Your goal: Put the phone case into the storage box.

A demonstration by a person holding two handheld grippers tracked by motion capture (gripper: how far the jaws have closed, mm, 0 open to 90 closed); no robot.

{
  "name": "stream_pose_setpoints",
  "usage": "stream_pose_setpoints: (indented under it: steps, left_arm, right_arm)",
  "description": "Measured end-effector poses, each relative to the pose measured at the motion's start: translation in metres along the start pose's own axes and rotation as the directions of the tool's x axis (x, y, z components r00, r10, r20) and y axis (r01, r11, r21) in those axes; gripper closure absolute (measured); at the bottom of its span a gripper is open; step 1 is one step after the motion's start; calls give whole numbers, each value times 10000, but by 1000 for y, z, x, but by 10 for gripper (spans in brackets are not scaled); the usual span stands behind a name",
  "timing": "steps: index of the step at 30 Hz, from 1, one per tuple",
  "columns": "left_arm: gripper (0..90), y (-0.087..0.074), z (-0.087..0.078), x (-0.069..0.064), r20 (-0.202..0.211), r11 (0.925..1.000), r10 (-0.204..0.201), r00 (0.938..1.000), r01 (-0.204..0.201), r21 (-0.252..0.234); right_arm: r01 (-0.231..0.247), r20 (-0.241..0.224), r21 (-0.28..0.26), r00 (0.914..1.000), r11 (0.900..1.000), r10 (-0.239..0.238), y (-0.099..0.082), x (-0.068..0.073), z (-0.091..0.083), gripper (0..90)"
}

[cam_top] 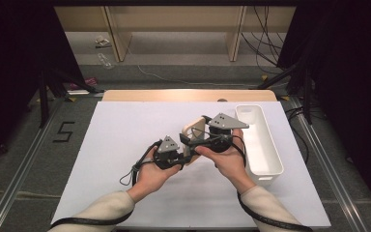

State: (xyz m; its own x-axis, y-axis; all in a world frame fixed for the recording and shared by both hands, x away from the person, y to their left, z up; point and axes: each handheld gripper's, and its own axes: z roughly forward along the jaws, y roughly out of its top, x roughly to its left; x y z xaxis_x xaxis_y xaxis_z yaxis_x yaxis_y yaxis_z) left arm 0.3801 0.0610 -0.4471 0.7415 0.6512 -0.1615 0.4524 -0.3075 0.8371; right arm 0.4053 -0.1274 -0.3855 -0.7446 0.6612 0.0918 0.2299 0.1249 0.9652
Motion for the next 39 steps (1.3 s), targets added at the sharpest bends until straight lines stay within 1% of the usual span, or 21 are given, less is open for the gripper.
stream_pose_setpoints:
  steps: [12, 19, 22, 24, 39]
  left_arm:
    - [795, 0, 0, 0, 28, 10000, 48, 10000, -48, -21]
    - [795, 0, 0, 0, 24, 10000, 56, 10000, -56, -21]
    - [795, 0, 0, -1, 19, 10000, 60, 10000, -60, -48]
    - [795, 0, -1, -1, 17, 10000, 33, 10000, -33, -77]
    - [795, 0, 0, 0, -16, 9999, 80, 10000, -80, -70]
  right_arm:
    - [-21, 14, -16, 10000, 10000, 21, 0, 0, 0, 4]
    - [-34, 36, -44, 10000, 10000, 34, -1, 0, 0, 35]
    - [-39, 105, -165, 9999, 9999, 40, -1, 1, 0, 71]
    - [-3, 240, -303, 9997, 9995, 10, -1, 1, 0, 101]
    - [18, 402, -256, 9992, 9997, -8, -1, 3, -1, 116]
